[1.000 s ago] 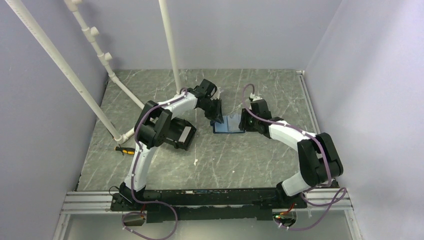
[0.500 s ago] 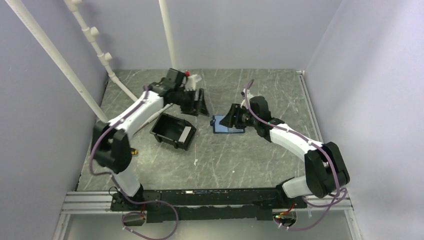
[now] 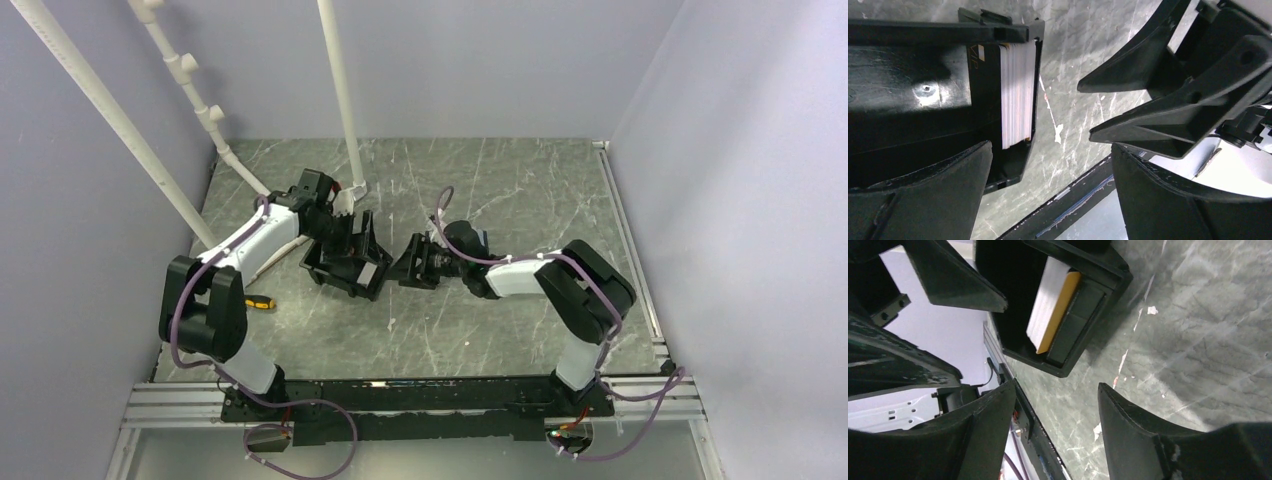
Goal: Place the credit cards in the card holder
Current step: Pick up the credit card from the storage box.
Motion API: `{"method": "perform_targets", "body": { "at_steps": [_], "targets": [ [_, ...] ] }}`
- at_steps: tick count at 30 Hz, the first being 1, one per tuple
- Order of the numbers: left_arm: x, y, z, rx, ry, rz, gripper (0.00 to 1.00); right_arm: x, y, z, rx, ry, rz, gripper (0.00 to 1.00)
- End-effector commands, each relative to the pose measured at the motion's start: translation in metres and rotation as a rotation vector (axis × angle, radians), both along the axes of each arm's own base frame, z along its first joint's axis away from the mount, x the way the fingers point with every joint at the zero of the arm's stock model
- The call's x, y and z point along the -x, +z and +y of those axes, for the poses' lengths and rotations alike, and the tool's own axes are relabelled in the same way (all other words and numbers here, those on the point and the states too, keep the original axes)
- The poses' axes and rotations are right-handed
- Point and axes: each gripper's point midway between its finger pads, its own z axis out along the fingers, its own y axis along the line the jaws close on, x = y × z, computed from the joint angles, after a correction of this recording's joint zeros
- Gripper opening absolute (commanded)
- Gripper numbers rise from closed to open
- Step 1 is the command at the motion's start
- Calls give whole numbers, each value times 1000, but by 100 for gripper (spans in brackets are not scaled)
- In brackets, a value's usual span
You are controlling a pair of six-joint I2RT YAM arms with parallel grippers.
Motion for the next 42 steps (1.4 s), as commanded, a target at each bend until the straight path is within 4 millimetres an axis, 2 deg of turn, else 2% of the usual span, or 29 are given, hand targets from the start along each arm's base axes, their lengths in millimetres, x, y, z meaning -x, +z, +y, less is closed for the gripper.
{"method": "perform_targets", "body": {
  "at_steps": [1,4,9,12,17,22,28,42],
  "targets": [
    [-14,-2,-7,43,-36,-48,92,-14,21,21,-85,-14,-42,60],
    [-17,-8,-9,48,-41,-40,92,-14,11,24,-78,-8,-25,50],
    [-17,-19,-9,49,-49,-12,89,-15,2,33,-78,15,-5,40],
    [-18,-25,-8,37,-44,-9,91,-15,-2,35,-73,23,1,36],
    [-16,-34,-9,49,-57,28,88,-14,-11,38,-67,36,19,23],
    [-15,-34,-13,89,-60,46,83,-14,-17,40,-65,47,27,20],
    [-13,-31,-18,142,-68,59,74,-13,-20,45,-65,64,37,16],
    [-12,-38,-16,130,-66,82,39,-12,-24,46,-67,70,50,11]
  ]
}}
